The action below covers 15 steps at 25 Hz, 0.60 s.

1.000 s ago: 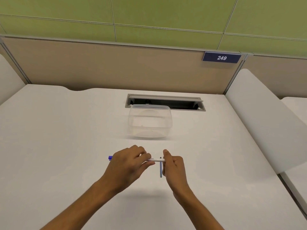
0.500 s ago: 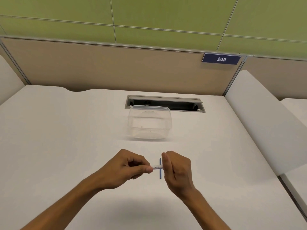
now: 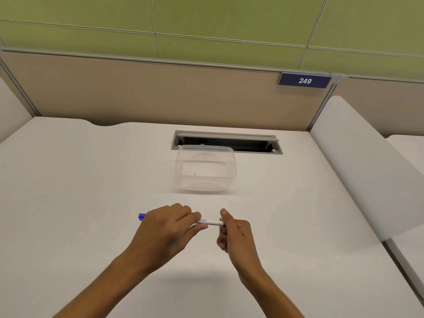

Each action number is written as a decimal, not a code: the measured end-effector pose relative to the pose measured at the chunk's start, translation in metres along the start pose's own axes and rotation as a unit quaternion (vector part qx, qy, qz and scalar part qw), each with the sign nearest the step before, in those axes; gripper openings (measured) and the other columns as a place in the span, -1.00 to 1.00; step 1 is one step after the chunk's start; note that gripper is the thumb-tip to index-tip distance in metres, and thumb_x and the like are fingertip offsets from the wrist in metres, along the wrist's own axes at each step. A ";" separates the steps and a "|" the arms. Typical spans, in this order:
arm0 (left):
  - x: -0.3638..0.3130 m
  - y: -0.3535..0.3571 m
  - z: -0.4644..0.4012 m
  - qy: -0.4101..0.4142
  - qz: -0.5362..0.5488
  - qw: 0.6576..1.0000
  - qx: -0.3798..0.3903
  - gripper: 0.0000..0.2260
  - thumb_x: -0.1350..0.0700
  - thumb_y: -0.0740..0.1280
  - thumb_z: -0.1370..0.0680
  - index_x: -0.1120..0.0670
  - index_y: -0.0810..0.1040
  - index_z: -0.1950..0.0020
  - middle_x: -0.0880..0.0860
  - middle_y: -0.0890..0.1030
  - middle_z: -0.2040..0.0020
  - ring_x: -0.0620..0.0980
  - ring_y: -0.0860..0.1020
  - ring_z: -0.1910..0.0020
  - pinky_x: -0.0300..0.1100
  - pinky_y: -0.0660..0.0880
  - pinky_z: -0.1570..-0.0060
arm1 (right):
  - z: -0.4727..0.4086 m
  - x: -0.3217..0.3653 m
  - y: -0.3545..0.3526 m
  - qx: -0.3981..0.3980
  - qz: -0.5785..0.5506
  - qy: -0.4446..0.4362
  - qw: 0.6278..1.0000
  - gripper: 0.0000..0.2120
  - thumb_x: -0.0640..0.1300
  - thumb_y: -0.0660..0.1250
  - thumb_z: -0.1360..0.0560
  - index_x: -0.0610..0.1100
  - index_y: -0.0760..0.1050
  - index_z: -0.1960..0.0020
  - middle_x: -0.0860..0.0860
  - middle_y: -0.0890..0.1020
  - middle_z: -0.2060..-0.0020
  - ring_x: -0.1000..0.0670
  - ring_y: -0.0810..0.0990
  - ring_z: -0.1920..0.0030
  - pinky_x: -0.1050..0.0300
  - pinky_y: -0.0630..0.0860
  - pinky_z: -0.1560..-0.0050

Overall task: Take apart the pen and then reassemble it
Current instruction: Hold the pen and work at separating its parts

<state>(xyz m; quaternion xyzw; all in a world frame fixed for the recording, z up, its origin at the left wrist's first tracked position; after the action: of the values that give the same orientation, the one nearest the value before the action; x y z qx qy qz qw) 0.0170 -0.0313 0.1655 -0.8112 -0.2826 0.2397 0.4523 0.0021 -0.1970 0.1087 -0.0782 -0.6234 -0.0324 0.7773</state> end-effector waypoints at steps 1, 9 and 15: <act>0.000 0.000 0.000 -0.001 -0.008 1.000 -0.008 -0.72 -0.06 0.26 -0.56 0.09 0.64 0.16 -0.01 0.55 0.40 0.01 0.47 0.48 -0.14 0.41 0.58 | 0.001 0.001 0.001 -0.001 0.002 -0.005 1.000 -0.49 0.04 0.16 -0.66 -0.03 0.31 0.45 0.11 0.28 0.62 0.09 0.25 0.56 0.19 0.24 0.41; 0.002 -0.006 -0.005 -0.080 0.147 0.985 0.041 -0.74 -0.15 0.22 -0.56 -0.04 0.60 0.14 -0.08 0.51 0.40 -0.11 0.38 0.45 -0.14 0.40 0.49 | 0.010 0.020 -0.002 -0.042 0.039 -0.167 0.984 -0.44 0.12 0.12 -0.66 -0.13 0.15 0.43 0.02 0.20 0.53 0.03 0.16 0.45 0.19 0.15 0.41; 0.015 -0.010 -0.010 -0.180 0.476 0.837 0.201 -0.75 -0.14 0.38 -0.49 0.02 0.67 0.19 -0.03 0.40 0.47 -0.09 0.32 0.43 -0.26 0.26 0.39 | 0.020 0.035 -0.008 -0.040 0.184 -0.375 0.907 -0.58 0.08 0.00 -0.69 -0.05 0.24 0.30 0.13 0.26 0.40 0.16 0.23 0.39 0.34 0.15 0.35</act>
<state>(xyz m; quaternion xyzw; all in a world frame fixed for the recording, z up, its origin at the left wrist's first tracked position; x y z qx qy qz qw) 0.0313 -0.0228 0.1770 -0.6794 0.1159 0.6187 0.3770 -0.0104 -0.1997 0.1479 -0.2296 -0.8417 0.1181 0.4742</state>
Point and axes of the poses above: each hand's wrist, its own z-axis away from the middle knuckle, its own y-axis out of the palm, x = y × z, the point moved 3 cm from there along -z, towards the middle knuckle
